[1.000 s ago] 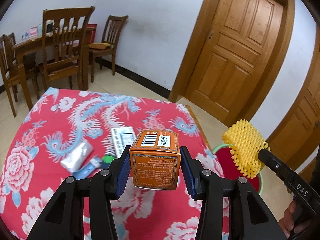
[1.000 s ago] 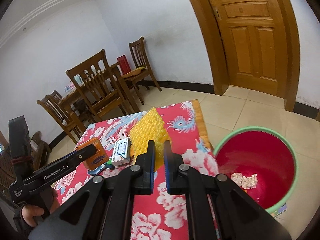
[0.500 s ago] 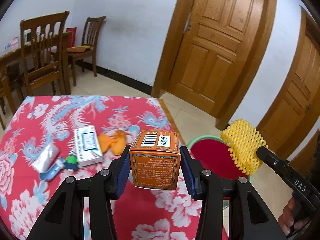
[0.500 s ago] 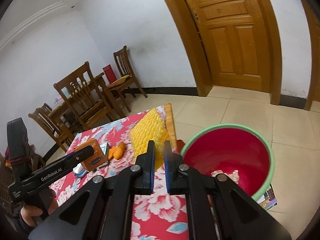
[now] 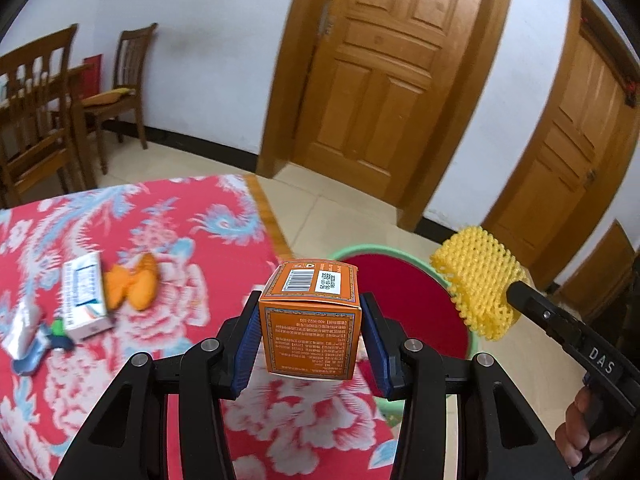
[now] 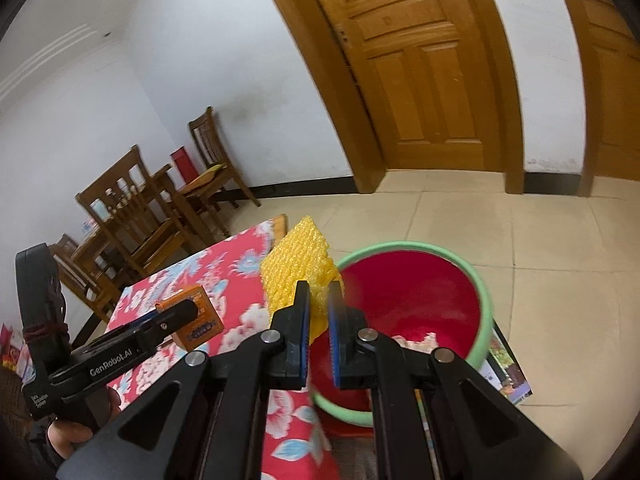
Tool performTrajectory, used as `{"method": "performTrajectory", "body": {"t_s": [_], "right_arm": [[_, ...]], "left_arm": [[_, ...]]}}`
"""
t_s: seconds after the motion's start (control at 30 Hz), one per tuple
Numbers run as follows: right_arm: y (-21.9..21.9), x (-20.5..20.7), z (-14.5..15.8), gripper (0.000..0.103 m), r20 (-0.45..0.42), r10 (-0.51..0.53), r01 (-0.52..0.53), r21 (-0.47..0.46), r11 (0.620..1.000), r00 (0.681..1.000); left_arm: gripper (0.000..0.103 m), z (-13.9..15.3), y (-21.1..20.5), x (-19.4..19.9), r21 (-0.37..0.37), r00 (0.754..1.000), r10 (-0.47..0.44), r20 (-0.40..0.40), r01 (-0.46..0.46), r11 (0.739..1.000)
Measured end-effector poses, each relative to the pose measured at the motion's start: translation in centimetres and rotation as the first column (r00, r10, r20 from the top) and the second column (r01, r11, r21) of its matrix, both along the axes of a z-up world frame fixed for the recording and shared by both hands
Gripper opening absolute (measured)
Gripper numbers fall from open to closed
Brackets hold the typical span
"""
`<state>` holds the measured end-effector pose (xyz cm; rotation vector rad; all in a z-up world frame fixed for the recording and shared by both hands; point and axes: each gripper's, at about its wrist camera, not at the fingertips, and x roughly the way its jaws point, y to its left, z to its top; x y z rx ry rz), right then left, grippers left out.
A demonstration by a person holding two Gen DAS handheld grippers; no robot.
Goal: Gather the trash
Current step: 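Carry the orange box and yellow net over the red bucket with both grippers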
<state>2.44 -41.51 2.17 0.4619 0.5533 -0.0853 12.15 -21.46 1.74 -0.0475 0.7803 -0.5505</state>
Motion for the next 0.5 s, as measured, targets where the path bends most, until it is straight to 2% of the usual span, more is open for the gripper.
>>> {"method": "performTrajectory", "body": {"t_s": [0.17, 0.5], "right_arm": [[-2.0, 0.1, -1.5, 0.011, -0.038, -0.042, 0.043, 0.016, 0.999, 0.998], [-4.1, 1.2, -5.0, 0.011, -0.119, -0.077, 0.084, 0.053, 0.995, 0.990]], "left_arm": [[0.048, -1.2, -2.5, 0.1, 0.011, 0.998, -0.057, -0.024, 0.057, 0.998], [0.048, -4.2, -5.9, 0.7, 0.047, 0.990, -0.114, -0.084, 0.119, 0.992]]}}
